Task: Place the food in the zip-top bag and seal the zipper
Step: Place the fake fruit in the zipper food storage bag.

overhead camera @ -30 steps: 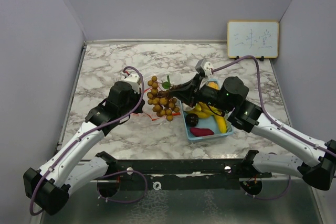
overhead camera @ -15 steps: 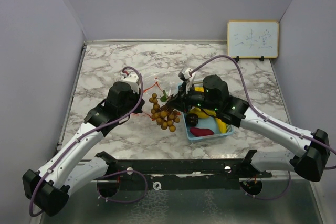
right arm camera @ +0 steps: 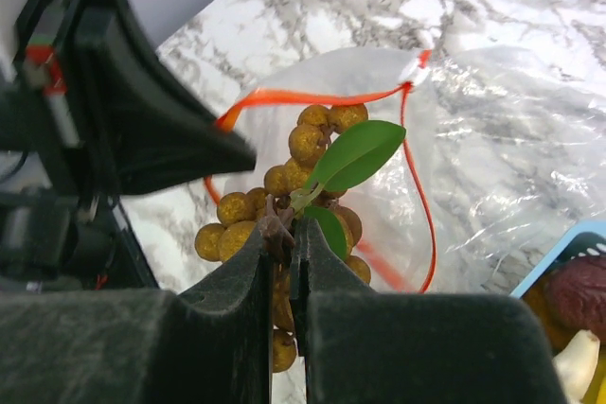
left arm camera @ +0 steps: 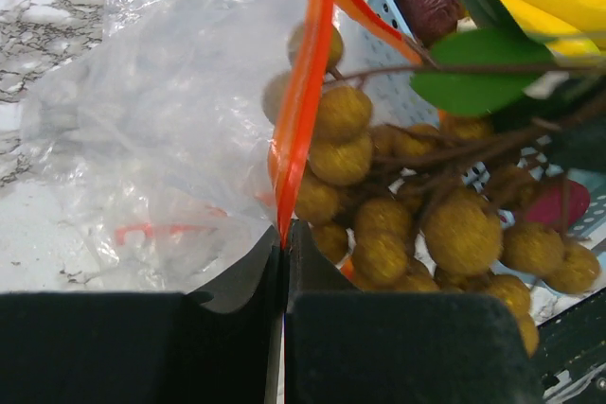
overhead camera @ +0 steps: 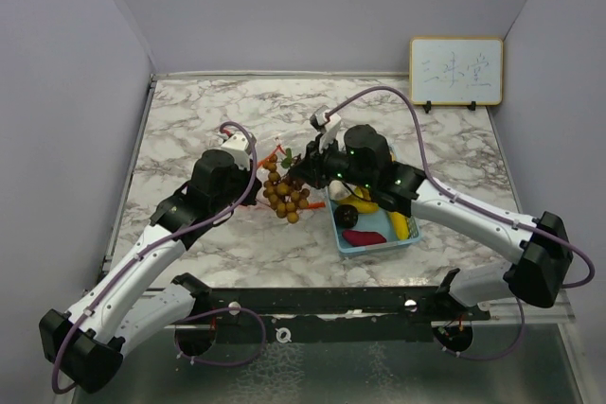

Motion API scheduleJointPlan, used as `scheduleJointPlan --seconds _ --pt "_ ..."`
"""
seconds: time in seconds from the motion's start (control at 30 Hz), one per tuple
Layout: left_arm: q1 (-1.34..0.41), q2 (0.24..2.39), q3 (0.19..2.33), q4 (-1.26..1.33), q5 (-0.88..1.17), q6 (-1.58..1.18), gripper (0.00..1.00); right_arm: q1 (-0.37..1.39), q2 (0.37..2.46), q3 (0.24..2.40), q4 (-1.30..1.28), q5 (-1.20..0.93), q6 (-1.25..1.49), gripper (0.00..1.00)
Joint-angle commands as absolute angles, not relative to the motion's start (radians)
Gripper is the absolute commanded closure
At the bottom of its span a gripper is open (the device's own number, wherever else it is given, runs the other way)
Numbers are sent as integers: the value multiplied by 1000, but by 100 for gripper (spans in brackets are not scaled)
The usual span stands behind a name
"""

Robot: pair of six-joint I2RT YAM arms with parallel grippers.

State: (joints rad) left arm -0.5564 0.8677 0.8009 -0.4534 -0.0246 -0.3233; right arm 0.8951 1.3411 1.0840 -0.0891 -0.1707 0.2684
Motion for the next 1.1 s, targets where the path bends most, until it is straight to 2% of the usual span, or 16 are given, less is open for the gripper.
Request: scheduleJointPlan --seconds 0.0,0.23,0.43,0.63,0.7,0.73,0.93,0.97,1.07 --pt "-555 848 791 -418 29 -327 100 896 1420 1163 18 -9 353 98" --pt "-555 846 794 -424 90 -353 100 896 1407 1043 211 208 349 98" --pt "-555 838 818 -401 171 -393 100 907 1385 970 289 298 284 98" --pt "-555 880 857 -329 242 -445 100 938 1376 923 332 297 260 98" --pt "-556 901 863 -320 239 -449 100 951 1375 932 327 270 249 95" --pt "-555 909 864 -321 227 -448 100 956 1373 938 319 255 245 91" --pt "-556 940 862 -326 147 -434 100 962 1357 997 191 182 223 40" --pt "-555 945 863 -331 139 -433 100 962 1348 998 172 183 220 35" --pt "-556 950 869 -337 126 -424 100 962 1289 966 137 224 221 30"
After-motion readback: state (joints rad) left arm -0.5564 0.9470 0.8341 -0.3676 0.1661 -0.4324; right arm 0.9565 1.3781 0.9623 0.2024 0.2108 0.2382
